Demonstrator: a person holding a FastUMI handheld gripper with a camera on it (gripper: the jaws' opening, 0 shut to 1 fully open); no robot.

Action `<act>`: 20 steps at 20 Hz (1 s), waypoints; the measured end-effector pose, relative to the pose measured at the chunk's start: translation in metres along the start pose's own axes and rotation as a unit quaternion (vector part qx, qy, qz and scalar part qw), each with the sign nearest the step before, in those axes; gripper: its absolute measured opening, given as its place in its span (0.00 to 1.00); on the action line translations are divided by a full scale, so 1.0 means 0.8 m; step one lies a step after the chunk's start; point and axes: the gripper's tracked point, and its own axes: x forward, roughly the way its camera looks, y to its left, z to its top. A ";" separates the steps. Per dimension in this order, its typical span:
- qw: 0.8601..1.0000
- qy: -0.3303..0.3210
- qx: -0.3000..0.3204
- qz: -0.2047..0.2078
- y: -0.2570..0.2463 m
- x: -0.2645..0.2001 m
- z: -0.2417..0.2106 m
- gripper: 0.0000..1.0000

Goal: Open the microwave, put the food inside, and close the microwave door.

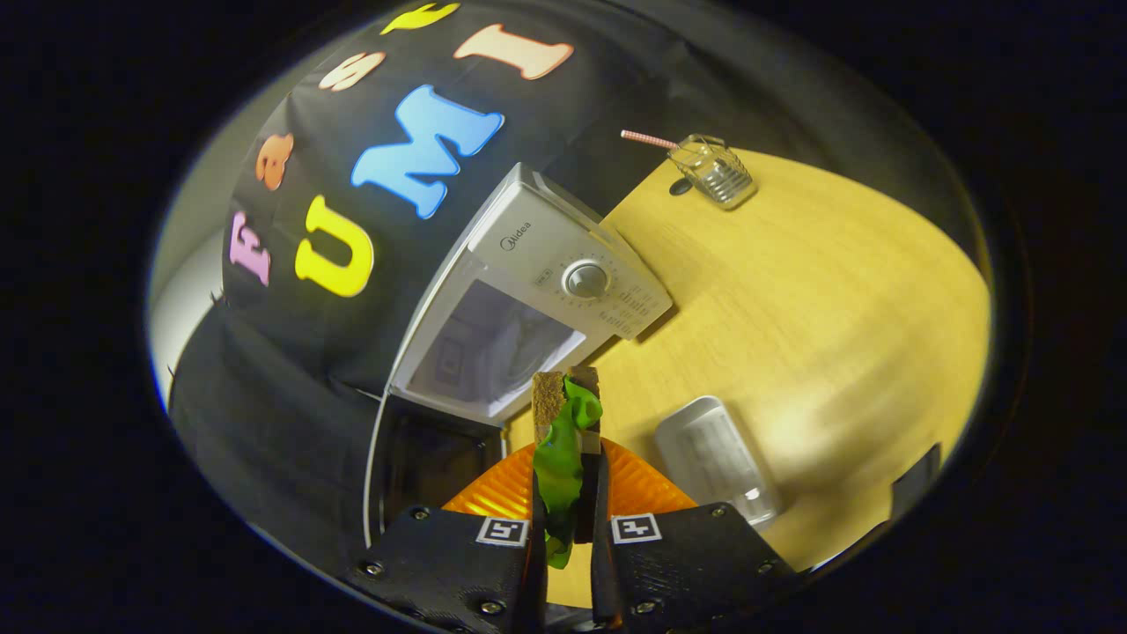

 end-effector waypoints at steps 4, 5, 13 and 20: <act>0.992 -0.037 0.108 0.056 0.039 0.055 -0.003 0.20; 0.989 -0.045 0.124 0.060 0.045 0.074 -0.004 0.20; 0.970 -0.120 0.200 0.069 0.091 0.208 0.010 0.20; 0.944 -0.201 0.253 0.064 0.102 0.307 0.028 0.20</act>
